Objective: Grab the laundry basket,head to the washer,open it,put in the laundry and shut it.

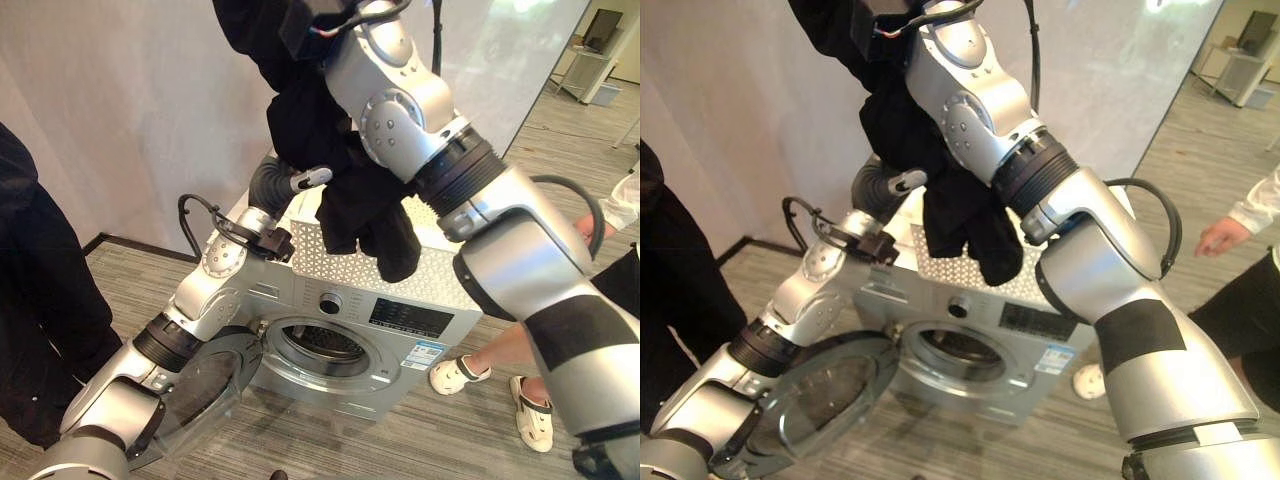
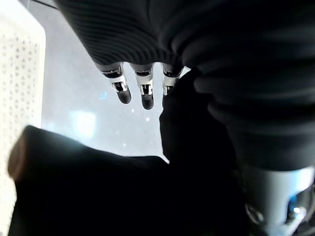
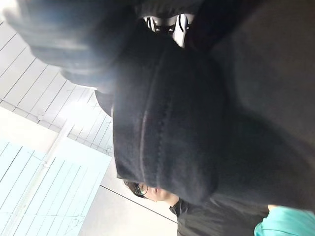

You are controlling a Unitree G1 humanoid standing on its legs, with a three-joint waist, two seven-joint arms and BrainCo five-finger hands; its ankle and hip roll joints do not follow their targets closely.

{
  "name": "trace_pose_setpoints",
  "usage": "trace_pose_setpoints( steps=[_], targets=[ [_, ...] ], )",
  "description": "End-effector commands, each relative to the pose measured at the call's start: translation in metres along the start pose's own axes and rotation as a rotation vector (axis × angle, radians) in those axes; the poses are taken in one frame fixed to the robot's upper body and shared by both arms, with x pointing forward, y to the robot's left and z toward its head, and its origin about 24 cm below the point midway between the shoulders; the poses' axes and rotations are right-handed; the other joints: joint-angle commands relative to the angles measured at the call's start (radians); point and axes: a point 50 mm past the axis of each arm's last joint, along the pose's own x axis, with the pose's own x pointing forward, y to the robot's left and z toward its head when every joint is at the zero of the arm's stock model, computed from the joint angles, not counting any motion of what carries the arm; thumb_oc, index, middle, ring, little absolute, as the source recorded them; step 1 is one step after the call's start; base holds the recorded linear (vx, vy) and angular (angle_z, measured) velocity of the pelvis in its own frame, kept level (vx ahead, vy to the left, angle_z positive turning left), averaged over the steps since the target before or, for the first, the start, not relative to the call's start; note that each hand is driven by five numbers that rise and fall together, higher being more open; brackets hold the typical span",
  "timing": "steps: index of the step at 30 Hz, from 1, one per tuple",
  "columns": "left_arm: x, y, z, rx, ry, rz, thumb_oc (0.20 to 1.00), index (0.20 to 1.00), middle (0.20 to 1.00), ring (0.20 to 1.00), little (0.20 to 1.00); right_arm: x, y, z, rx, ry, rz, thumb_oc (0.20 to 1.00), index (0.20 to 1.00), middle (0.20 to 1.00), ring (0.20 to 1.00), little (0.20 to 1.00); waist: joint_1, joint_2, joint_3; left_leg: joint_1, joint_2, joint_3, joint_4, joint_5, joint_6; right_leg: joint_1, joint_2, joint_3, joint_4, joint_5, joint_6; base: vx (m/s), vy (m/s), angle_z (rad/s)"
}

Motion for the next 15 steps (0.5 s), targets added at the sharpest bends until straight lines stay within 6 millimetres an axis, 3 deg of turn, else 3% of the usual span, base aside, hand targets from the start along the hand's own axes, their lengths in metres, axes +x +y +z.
trace_pose_setpoints(
  steps=[1, 9, 15],
  targets=[
    [0.022, -0.009, 0.032, 0.004, -0.149, -0.029, 1.0, 1.0, 1.0, 1.0, 1.0, 0.01, 0.011, 0.037, -0.028, -0.14, 0.028, 0.2, 0.2, 0.2, 0.2, 0.2, 0.008, -0.023, -0.04, 0.064, 0.02, 0.007, 0.005, -0.109, -0.034, -0.044, -0.043, 0.041, -0.002, 0.083, 0.048, 0.0, 0.0, 0.0],
    [0.022, -0.004, 0.039, -0.027, -0.2, 0.015, 1.0, 1.0, 1.0, 1.0, 1.0, 0.003, -0.001, 0.029, -0.05, -0.118, 0.018, 0.2, 0.2, 0.2, 0.2, 0.2, 0.008, -0.015, -0.031, 0.066, 0.02, 0.013, 0.005, -0.109, -0.034, -0.044, -0.044, 0.042, -0.002, 0.083, 0.047, 0.0, 0.0, 0.0],
    [0.016, 0.005, 0.045, -0.068, -0.244, 0.076, 1.0, 1.0, 1.0, 1.0, 1.0, -0.013, -0.016, 0.026, -0.071, -0.115, 0.041, 0.2, 0.2, 0.2, 0.2, 0.2, -0.001, -0.012, -0.019, 0.067, 0.022, 0.019, 0.005, -0.11, -0.033, -0.047, -0.043, 0.047, -0.002, 0.085, 0.045, 0.0, 0.0, 0.0]
  ],
)
